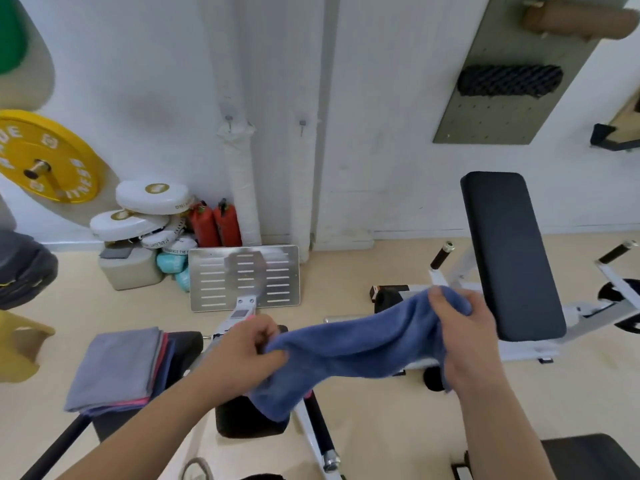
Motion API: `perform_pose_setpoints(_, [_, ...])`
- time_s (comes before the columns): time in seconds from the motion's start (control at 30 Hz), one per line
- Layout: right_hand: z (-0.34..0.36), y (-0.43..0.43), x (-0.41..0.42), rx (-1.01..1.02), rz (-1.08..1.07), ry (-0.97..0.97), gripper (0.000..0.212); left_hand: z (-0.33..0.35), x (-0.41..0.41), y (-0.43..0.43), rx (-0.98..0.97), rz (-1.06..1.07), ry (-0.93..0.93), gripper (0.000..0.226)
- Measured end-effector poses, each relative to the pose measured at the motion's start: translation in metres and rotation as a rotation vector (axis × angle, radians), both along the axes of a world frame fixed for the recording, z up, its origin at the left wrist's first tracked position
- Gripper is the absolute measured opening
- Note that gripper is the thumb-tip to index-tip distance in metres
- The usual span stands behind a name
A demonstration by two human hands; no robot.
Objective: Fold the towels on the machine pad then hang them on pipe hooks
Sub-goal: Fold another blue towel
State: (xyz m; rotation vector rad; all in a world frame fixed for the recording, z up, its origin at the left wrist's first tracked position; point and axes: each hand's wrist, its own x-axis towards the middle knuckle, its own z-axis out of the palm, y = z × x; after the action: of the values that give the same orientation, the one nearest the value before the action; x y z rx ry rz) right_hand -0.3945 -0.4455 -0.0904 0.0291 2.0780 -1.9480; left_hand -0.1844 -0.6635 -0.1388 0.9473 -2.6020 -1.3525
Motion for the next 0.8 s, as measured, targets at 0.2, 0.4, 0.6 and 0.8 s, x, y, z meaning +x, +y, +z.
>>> perform_pose_setpoints(0.2, [-0.011,-0.031,0.049,0.052,0.653,0.098,0.023,0.039,-0.037,0.049,0.231,0.013,0.218,0.01])
perform_pose_setpoints(0.4, [-0.017,-0.032,0.051,0.137,0.669,0.154,0.027,0.031,-0.028,0.04,0.14,-0.048,0.171,0.015])
perform_pose_setpoints(0.6, [-0.017,-0.027,0.031,0.173,0.607,0.207,0.022,0.018,-0.006,0.028,0.124,-0.074,0.051,0.019])
perform_pose_setpoints(0.8, [-0.021,-0.038,0.055,0.102,0.824,0.127,0.021,0.027,-0.016,0.043,0.259,-0.016,0.247,0.032])
